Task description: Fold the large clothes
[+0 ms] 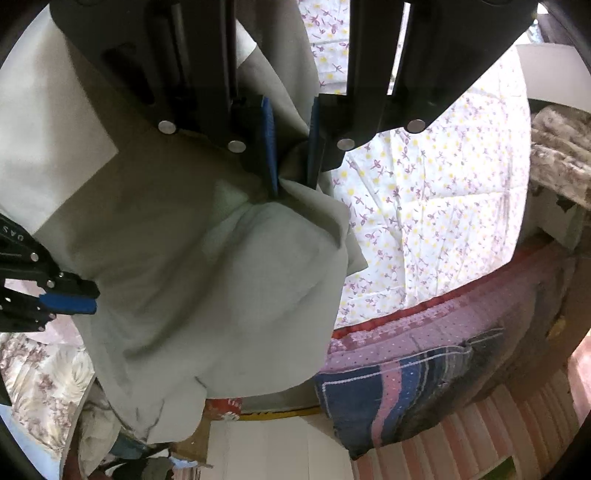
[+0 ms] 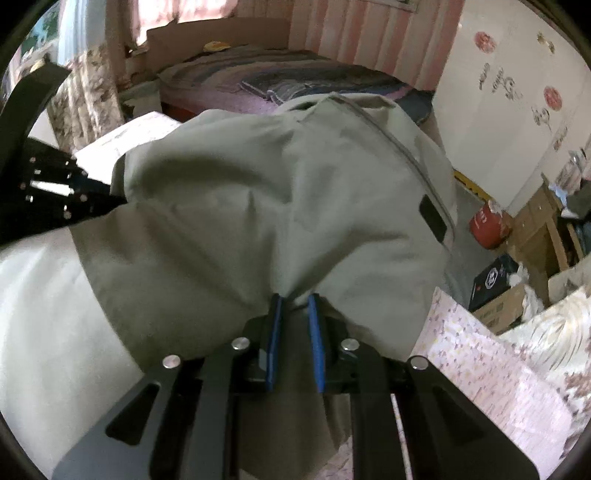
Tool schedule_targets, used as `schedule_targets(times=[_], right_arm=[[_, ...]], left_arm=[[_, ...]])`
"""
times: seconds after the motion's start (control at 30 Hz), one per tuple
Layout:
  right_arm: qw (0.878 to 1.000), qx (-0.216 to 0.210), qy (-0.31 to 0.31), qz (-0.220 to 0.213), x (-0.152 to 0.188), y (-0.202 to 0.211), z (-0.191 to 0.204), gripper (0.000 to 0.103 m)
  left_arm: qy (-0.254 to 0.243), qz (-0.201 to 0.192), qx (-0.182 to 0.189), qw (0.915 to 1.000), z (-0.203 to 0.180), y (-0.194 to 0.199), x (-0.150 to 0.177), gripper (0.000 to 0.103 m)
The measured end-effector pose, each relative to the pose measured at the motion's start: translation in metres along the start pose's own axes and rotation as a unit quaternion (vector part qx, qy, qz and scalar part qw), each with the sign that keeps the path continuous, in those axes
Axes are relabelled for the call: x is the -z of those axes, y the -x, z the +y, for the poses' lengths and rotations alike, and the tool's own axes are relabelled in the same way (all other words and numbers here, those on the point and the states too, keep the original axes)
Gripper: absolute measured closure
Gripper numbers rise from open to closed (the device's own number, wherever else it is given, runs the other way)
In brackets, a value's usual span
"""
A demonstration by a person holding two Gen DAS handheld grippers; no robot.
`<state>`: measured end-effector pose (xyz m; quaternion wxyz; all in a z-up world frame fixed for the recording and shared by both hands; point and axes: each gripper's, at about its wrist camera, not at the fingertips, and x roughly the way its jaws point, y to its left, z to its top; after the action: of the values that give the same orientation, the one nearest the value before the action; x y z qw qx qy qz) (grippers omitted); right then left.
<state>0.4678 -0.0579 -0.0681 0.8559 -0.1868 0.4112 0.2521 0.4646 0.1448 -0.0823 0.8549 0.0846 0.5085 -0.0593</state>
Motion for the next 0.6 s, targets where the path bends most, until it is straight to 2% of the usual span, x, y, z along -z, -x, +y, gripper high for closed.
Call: schedule_targets(times=[0.07, 0.13, 0.2, 0.23, 0.27, 0.3, 0.33, 0.4, 0.43, 0.47, 0.6], right_arm=[[0.999, -0.014, -0.031, 0.000, -0.003, 0.010, -0.007, 0.088], [0.997, -0.020, -0.065, -0.021, -0.005, 0.032, -0.015, 0.084], [0.996, -0.026, -0.070, -0.048, 0.000, 0.061, -0.016, 0.083], [0.996, -0.020, -0.072, -0.056, 0.004, 0.072, -0.015, 0.078], [0.995, -0.015, -0.078, -0.062, 0.008, 0.083, -0.015, 0.065], [0.994, -0.013, -0.087, -0.064, 0.014, 0.094, -0.014, 0.058], [0.993, -0.013, -0.097, -0.065, 0.024, 0.107, -0.012, 0.049], [0.990, -0.016, -0.115, -0.075, 0.046, 0.126, -0.009, 0.043], [0.989, -0.018, -0.126, -0.077, 0.056, 0.132, -0.007, 0.030], [0.986, -0.021, -0.142, -0.082, 0.070, 0.139, -0.008, 0.023], [0.973, -0.055, -0.205, -0.092, 0.112, 0.148, 0.003, 0.023]], left_arm=[[-0.004, -0.010, -0.008, 0.9999, -0.001, 0.012, -0.001, 0.087], [0.003, -0.028, -0.017, 0.9995, -0.002, 0.035, 0.002, 0.080], [0.006, -0.049, -0.021, 0.9985, -0.003, 0.060, 0.007, 0.057], [0.006, -0.058, -0.020, 0.9981, -0.004, 0.068, 0.010, 0.050], [0.011, -0.072, -0.019, 0.9972, -0.004, 0.084, 0.015, 0.037], [0.017, -0.081, -0.014, 0.9965, -0.002, 0.093, 0.021, 0.028], [0.026, -0.091, -0.002, 0.9955, -0.002, 0.106, 0.029, 0.024], [0.039, -0.105, 0.008, 0.9937, -0.002, 0.123, 0.045, 0.010], [0.045, -0.113, 0.012, 0.9925, -0.002, 0.128, 0.054, 0.008], [0.051, -0.119, 0.019, 0.9914, -0.003, 0.134, 0.065, 0.005], [0.087, -0.117, 0.059, 0.9875, -0.010, 0.139, 0.102, 0.003]])
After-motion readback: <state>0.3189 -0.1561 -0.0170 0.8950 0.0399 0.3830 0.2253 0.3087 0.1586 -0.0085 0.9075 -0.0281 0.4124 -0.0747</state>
